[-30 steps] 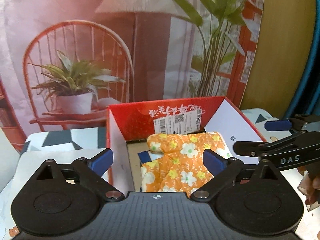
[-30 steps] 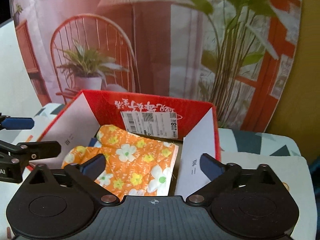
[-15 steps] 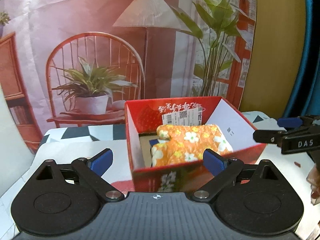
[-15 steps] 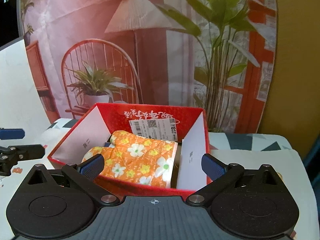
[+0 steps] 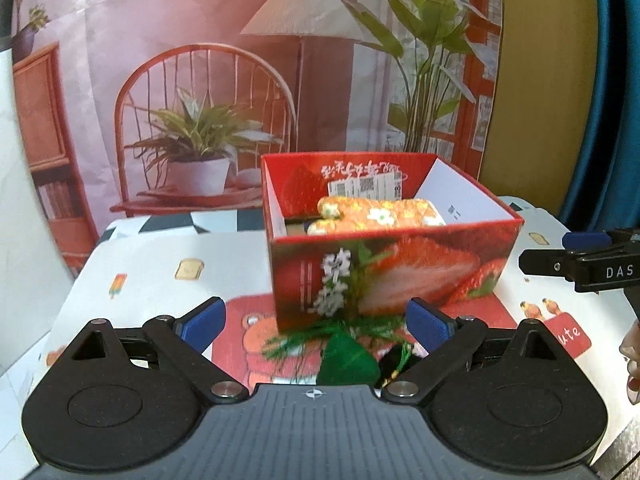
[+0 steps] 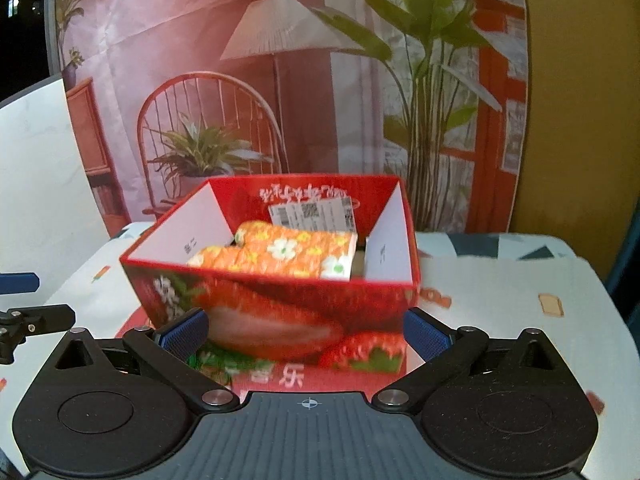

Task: Organize soft objects
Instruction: 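Move both tools down to the grey knit cloth on the pile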

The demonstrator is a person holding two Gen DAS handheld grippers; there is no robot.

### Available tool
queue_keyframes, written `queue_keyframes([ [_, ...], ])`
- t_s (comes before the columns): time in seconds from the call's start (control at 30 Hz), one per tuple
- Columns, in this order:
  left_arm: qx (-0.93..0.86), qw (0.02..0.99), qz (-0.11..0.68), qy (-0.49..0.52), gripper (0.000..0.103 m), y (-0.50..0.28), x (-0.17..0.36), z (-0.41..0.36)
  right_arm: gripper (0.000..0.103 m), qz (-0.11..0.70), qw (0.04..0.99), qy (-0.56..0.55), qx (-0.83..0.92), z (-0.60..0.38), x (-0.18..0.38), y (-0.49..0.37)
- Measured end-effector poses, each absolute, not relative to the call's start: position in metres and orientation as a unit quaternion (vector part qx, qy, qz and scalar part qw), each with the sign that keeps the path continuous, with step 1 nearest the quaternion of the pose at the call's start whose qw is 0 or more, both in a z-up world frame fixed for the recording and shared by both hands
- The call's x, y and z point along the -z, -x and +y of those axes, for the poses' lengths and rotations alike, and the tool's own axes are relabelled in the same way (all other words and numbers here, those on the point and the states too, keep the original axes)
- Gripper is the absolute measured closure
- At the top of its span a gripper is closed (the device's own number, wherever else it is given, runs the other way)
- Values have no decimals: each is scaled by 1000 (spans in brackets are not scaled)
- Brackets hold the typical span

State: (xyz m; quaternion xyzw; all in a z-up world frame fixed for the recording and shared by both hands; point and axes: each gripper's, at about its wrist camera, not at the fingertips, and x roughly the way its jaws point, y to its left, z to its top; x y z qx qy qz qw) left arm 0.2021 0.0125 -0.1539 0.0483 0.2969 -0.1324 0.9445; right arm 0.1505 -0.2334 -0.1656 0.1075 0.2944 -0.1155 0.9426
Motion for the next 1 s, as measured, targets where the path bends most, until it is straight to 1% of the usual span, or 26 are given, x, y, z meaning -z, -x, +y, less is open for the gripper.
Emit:
queue_keyframes([
  [0.5,127,935,330,-31,5,-170,190,24,0,313,938,-79,124,-207,212,-110],
  [0.8,146,922,357,-19,11,-158,210,20,1,326,935,-85,109,-194,229,-96],
  [0.97,136,912,388,5,13,-161,230,27,4,346,926,-99,117,-191,242,-82],
  [1.0,135,910,393,9,13,-162,233,28,7,351,923,-103,120,-192,246,-80],
])
